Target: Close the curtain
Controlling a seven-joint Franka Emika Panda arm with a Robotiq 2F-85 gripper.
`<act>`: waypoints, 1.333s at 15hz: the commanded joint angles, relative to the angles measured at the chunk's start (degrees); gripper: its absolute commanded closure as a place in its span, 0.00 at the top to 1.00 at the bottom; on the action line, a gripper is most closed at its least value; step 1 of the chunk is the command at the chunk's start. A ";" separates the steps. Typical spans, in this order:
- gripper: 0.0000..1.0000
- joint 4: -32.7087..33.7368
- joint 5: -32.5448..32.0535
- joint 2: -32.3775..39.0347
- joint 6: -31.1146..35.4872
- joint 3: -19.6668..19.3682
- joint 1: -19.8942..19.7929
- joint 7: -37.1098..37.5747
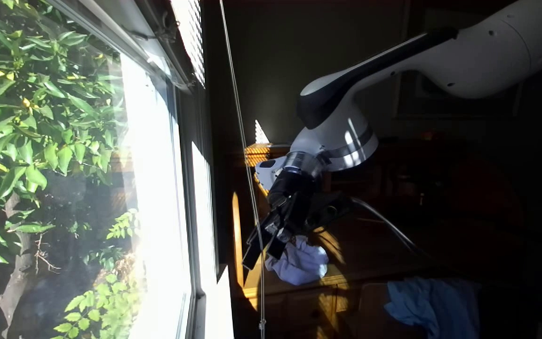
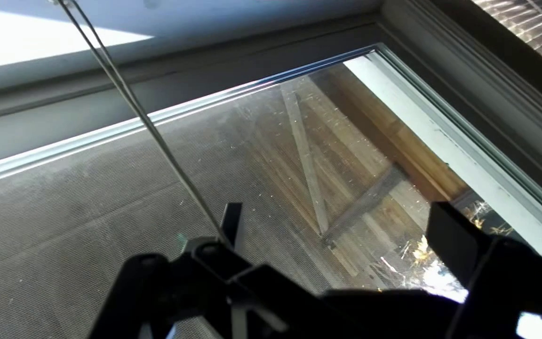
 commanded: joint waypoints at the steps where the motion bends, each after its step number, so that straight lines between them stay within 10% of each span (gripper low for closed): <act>1: 1.00 -3.21 -5.12 -4.27 8.01 0.30 -0.53 6.74; 20: 1.00 -3.46 -8.79 -1.58 40.84 4.58 -0.86 4.25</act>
